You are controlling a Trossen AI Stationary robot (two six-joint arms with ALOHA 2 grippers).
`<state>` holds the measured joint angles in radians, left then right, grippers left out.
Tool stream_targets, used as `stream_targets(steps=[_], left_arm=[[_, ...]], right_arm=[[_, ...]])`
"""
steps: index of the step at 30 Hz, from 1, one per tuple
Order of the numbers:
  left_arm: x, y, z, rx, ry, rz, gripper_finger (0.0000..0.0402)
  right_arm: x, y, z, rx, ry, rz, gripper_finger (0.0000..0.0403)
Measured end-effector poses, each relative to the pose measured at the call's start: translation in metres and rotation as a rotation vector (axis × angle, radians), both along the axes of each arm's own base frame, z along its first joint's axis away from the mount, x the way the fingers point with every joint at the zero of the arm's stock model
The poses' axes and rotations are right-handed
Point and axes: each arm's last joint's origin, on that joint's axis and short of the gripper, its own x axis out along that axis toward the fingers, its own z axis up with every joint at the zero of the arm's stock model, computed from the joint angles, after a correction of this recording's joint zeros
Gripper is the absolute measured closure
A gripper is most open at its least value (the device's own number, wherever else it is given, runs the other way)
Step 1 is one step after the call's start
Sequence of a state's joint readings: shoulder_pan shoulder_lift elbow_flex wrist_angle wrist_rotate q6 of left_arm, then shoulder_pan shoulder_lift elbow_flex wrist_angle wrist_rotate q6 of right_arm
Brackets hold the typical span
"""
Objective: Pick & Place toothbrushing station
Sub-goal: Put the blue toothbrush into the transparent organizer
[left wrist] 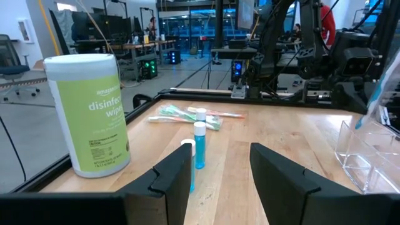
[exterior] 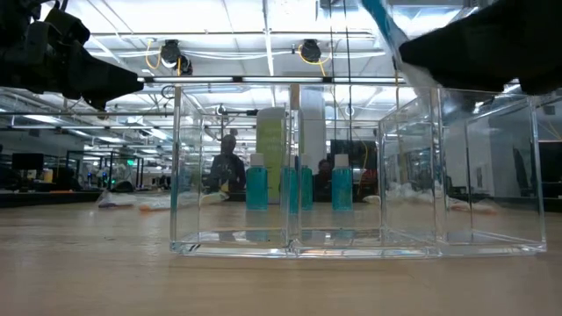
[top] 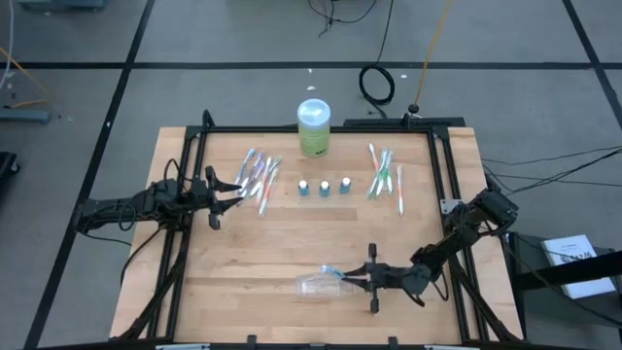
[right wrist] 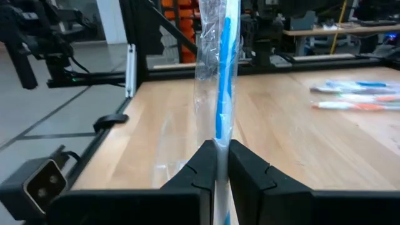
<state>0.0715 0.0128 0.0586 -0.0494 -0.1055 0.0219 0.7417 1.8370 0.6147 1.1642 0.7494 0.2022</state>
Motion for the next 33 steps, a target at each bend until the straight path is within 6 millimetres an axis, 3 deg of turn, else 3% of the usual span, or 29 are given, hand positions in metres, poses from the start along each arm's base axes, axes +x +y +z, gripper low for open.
stream_targets(steps=[9,17,33], left_arm=[[0.0,0.0,0.0,0.0,0.0,0.0,0.0236],[0.0,0.0,0.0,0.0,0.0,0.0,0.0236],[0.0,0.0,0.0,0.0,0.0,0.0,0.0236]], right_arm=[[-0.0006,-0.0023,-0.0045,-0.021,0.031,-0.062,0.0385],[-0.0005,-0.0007,-0.0064,-0.02,0.054,0.014,0.0383],[0.0007,-0.0027,-0.0076,0.004,0.064,0.001,0.034]])
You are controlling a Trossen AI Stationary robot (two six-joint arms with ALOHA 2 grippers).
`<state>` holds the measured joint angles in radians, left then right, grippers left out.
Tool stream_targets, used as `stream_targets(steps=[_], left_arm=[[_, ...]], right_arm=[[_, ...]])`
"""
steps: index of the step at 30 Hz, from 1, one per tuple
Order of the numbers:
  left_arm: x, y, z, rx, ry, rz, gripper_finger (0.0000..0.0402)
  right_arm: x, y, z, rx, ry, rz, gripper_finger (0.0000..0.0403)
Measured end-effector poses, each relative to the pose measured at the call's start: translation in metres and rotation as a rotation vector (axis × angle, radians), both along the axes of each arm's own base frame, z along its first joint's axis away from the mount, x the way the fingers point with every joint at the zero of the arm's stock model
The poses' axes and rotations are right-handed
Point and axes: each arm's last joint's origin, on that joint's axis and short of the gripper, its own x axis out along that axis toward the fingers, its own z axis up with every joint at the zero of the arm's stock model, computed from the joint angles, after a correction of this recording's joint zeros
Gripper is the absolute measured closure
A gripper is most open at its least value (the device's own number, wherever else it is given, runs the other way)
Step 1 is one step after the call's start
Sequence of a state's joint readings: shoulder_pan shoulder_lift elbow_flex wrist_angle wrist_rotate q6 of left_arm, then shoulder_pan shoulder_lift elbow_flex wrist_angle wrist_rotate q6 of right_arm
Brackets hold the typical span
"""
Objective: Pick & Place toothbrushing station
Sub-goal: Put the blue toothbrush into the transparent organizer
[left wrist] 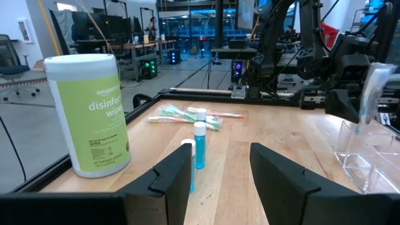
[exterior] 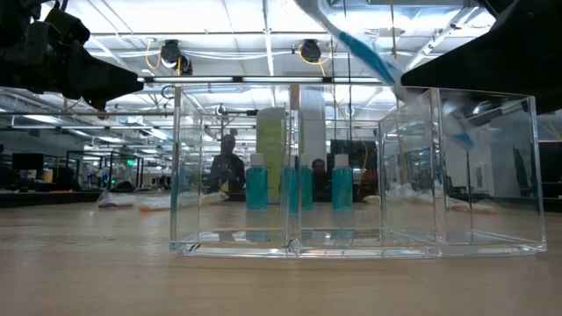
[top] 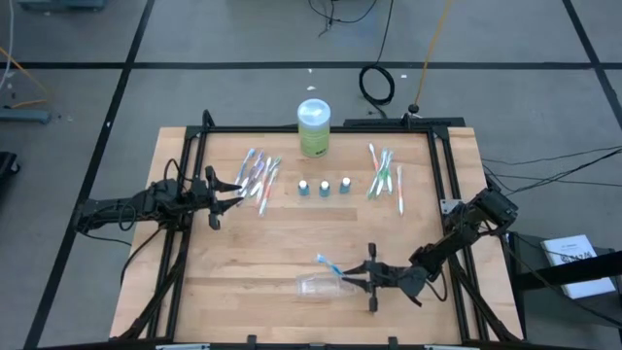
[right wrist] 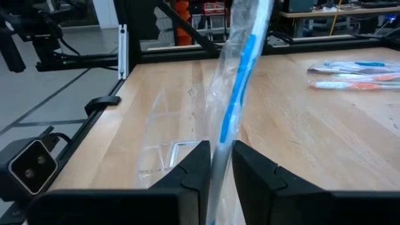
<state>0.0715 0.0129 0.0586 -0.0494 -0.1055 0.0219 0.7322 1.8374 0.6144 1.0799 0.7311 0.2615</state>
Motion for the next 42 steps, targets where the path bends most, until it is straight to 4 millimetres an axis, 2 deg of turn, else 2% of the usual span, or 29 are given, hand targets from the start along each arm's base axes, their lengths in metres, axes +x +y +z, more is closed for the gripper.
stream_targets(steps=[7,21,42], left_arm=[[0.0,0.0,0.0001,0.0,0.0,0.0,0.0236],[0.0,0.0,0.0,0.0,0.0,0.0,0.0236],[0.0,0.0,0.0,0.0,0.0,0.0,0.0236]], right_arm=[[-0.0001,-0.0001,-0.0005,-0.004,0.004,0.0,0.032],[-0.0008,-0.0013,-0.0033,-0.032,0.025,-0.027,0.0248],[-0.0024,-0.002,-0.0084,-0.055,0.074,-0.026,0.0253]])
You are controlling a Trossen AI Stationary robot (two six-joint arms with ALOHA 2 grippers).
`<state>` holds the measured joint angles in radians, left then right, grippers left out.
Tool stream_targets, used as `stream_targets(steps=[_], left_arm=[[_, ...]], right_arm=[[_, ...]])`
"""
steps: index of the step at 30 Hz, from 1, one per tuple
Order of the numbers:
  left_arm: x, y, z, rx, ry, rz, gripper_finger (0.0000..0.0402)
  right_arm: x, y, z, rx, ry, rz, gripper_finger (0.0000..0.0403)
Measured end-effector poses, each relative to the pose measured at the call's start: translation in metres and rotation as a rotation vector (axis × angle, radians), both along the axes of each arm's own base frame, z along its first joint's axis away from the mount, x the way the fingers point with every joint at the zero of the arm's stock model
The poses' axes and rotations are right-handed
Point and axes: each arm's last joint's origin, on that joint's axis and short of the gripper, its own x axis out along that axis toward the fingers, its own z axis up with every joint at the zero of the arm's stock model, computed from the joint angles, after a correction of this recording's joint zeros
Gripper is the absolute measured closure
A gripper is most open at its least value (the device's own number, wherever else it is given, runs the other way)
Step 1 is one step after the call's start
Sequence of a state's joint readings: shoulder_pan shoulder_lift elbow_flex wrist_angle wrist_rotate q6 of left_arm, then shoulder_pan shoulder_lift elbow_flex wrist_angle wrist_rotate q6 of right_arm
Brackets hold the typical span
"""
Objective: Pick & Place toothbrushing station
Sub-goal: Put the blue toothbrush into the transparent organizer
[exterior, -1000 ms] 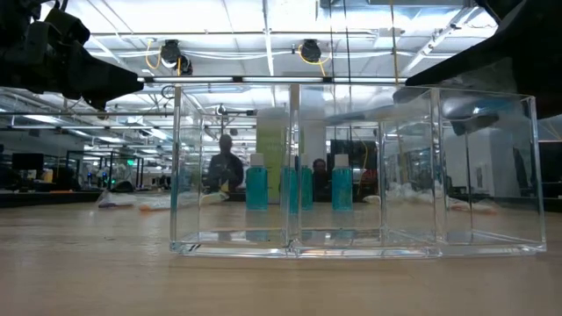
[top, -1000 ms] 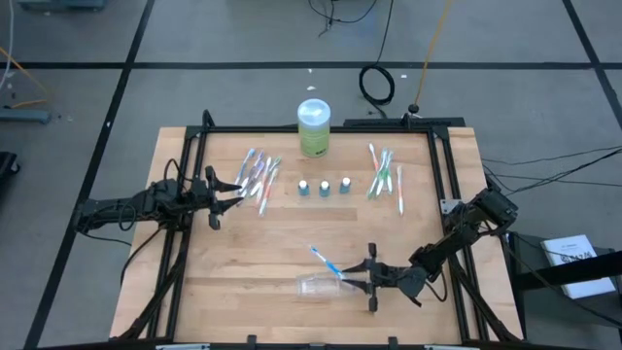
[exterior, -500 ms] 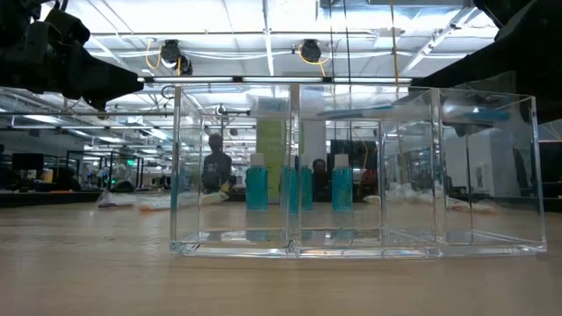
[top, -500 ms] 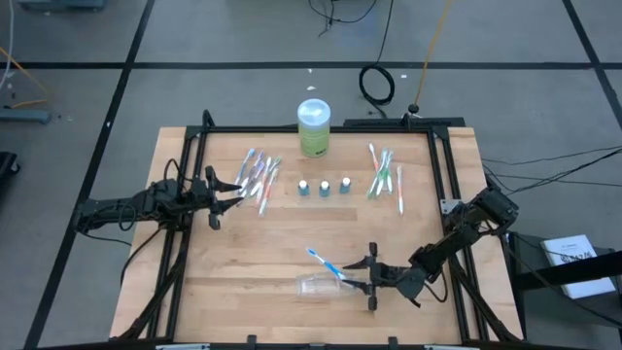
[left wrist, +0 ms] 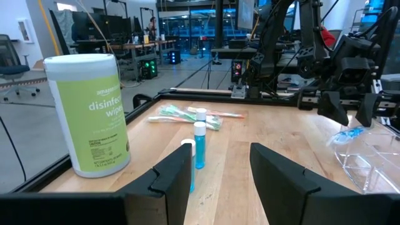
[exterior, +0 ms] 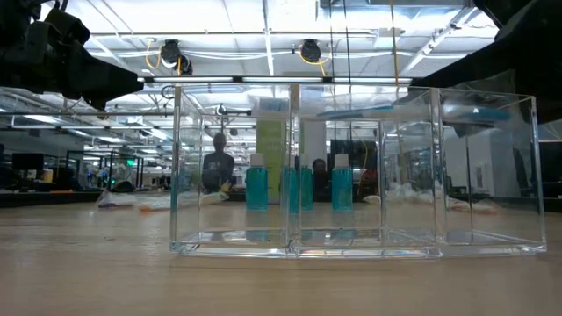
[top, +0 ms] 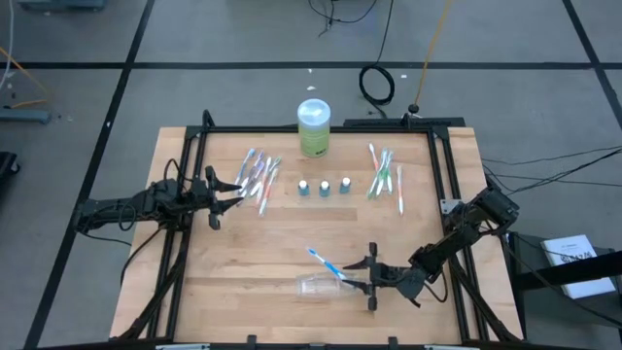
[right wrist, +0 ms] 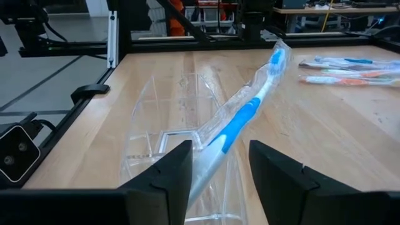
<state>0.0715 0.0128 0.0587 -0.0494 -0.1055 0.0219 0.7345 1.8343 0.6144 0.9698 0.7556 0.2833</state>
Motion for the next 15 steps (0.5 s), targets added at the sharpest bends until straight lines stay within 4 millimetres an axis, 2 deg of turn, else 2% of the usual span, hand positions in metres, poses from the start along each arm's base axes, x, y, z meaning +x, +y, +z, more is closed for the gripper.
stream_targets(steps=[3,11,15], left_arm=[[0.0,0.0,-0.0001,0.0,0.0,0.0,0.0236],[0.0,0.0,-0.0001,0.0,0.0,0.0,0.0236],[0.0,0.0,0.0,0.0,0.0,0.0,0.0236]], right_arm=[[-0.0004,-0.0006,-0.0017,0.011,0.013,-0.013,0.0242],[-0.0011,-0.0019,-0.0039,-0.014,0.029,-0.041,0.017],[-0.0007,-0.0015,-0.0025,-0.033,0.02,-0.031,0.0148]])
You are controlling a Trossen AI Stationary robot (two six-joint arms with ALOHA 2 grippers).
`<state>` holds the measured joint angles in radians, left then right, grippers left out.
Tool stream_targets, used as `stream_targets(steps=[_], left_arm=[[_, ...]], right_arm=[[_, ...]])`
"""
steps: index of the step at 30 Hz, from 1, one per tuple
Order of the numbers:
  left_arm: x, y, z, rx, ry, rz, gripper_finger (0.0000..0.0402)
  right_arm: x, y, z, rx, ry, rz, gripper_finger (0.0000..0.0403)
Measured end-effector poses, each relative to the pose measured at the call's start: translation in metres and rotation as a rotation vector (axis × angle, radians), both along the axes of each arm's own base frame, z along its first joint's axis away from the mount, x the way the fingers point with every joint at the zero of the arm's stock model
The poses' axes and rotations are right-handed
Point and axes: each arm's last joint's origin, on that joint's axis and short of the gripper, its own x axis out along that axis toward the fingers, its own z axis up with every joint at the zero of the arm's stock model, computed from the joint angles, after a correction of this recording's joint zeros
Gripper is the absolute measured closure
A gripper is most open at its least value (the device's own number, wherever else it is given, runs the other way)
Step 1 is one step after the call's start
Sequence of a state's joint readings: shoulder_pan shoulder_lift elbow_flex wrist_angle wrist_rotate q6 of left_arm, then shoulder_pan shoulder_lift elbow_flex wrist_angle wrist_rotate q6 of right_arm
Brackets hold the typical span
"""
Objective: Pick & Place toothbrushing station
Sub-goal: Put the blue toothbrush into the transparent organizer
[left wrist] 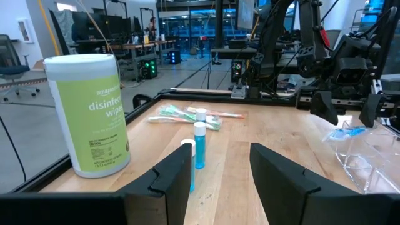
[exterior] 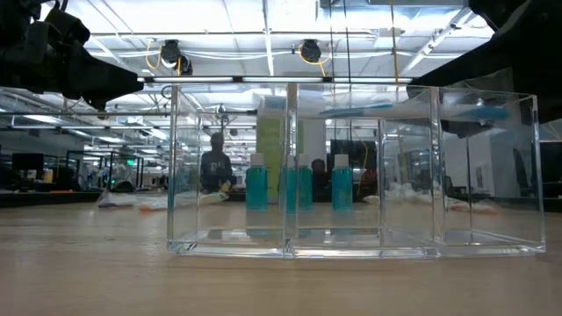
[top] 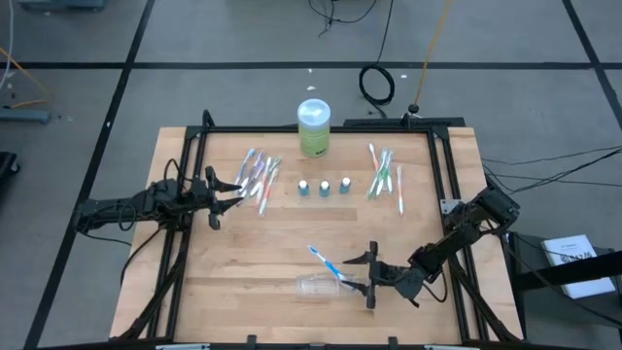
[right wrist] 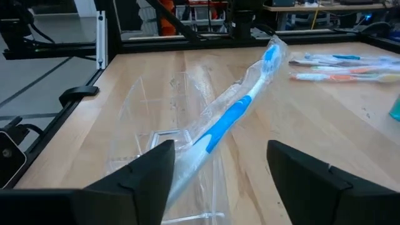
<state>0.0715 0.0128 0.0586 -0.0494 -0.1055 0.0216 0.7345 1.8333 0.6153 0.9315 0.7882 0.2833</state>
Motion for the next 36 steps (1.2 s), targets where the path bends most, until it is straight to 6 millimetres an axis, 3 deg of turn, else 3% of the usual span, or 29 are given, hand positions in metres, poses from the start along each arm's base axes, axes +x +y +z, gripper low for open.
stream_targets(steps=[18,27,32,36], left_arm=[[0.0,0.0,0.0,0.0,0.0,0.0,0.0236],[0.0,0.0,0.0,0.0,0.0,0.0,0.0236],[0.0,0.0,0.0,0.0,0.0,0.0,0.0236],[0.0,0.0,0.0,0.0,0.0,0.0,0.0236]], right_arm=[[-0.012,-0.005,0.027,0.0,0.067,0.034,0.0151],[-0.019,-0.01,0.031,0.045,0.146,0.043,0.0152],[-0.022,-0.014,0.044,0.008,0.133,0.056,0.0152],[-0.019,-0.031,0.064,0.002,0.1,0.018,0.0152]])
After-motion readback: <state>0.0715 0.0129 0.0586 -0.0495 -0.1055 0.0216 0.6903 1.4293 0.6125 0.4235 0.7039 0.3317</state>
